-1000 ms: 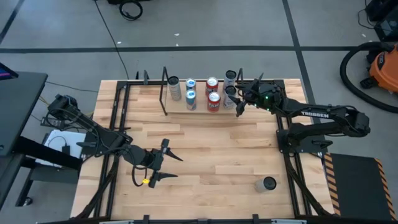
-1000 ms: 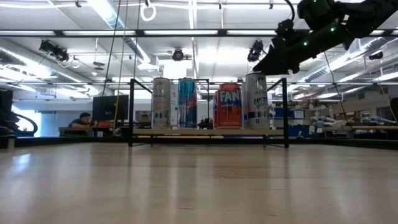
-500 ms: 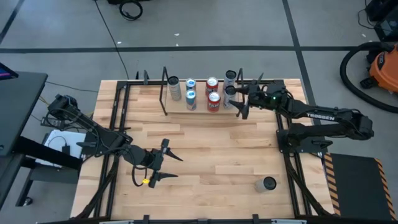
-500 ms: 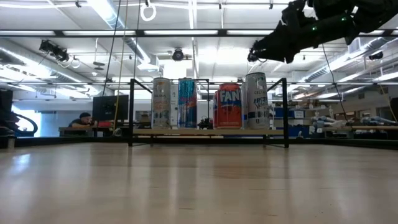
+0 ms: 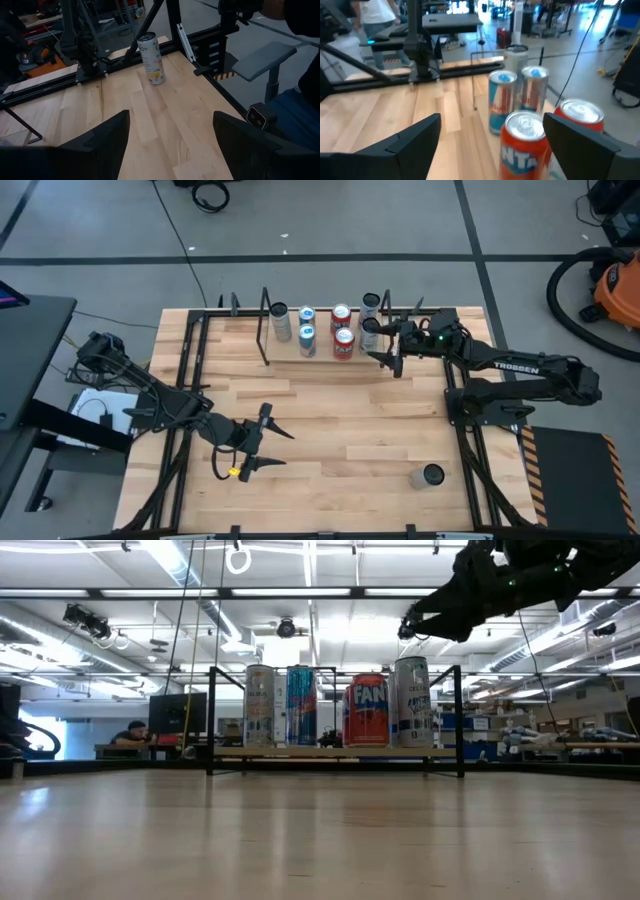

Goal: Place canned beverage on shelf
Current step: Put the white yellow soda can on the shelf aligned with the other white yellow soda can

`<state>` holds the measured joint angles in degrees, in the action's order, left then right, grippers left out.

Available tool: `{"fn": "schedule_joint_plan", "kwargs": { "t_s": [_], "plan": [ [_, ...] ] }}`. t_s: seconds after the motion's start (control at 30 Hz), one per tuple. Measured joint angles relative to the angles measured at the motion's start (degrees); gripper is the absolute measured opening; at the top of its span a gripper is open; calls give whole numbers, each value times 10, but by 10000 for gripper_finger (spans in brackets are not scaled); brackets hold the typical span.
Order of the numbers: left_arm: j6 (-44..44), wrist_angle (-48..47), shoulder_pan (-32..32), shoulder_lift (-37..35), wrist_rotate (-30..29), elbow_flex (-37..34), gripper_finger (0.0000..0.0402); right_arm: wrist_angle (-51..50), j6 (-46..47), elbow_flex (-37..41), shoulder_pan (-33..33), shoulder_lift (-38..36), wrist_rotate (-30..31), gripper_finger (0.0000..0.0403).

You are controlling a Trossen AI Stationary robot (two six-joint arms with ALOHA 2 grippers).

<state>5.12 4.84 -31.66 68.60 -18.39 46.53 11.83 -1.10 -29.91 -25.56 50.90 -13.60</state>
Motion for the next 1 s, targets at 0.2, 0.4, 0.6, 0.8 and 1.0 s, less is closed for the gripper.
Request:
{"fn": "schedule_joint_plan", "kwargs": {
  "t_s": [0.2, 0.4, 0.6, 0.8, 1.0],
  "plan": [
    [-15, 0, 0, 0, 0, 0, 286, -30, 94, 0, 0, -33, -110, 386],
    [-10, 2, 0, 0, 0, 0, 286, -29, 143, 0, 32, -71, -219, 384],
    [-14, 16, 0, 0, 0, 0, 286, -60, 125, 0, 92, -139, -160, 383],
    [-36, 21, 0, 0, 0, 0, 286, -168, 117, 0, 153, -243, -75, 382],
    [-60, 21, 0, 0, 0, 0, 286, -256, 136, 0, 199, -319, -86, 382]
  ]
}}
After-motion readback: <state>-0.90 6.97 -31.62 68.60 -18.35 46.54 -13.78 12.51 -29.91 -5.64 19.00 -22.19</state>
